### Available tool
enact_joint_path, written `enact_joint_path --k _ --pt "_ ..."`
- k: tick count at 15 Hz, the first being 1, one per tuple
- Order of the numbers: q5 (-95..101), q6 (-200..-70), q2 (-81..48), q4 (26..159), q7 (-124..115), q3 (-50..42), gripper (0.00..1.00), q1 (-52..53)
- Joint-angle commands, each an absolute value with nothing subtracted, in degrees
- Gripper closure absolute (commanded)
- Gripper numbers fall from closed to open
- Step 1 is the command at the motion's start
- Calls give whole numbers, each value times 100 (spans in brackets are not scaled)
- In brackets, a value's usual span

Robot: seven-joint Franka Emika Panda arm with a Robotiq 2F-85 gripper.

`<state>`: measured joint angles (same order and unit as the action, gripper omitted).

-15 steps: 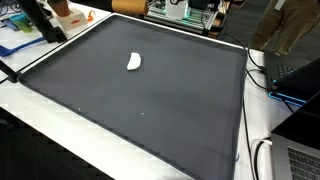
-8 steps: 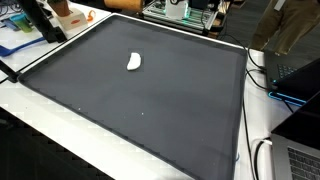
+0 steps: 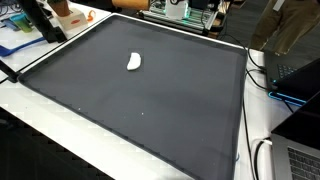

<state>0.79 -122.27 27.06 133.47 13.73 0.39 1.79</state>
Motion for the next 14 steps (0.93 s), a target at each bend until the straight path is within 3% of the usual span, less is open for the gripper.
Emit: enact_joint_path --k 1,3,4,14 --pt "115 -12216 2685 13340 1344 -20 53 250" --pt "114 -12216 2674 13354 1345 -27 53 248" --pt "114 -12216 2674 13354 1345 -29 78 247" --pt "278 -11345 1586 11915 1063 200 78 231"
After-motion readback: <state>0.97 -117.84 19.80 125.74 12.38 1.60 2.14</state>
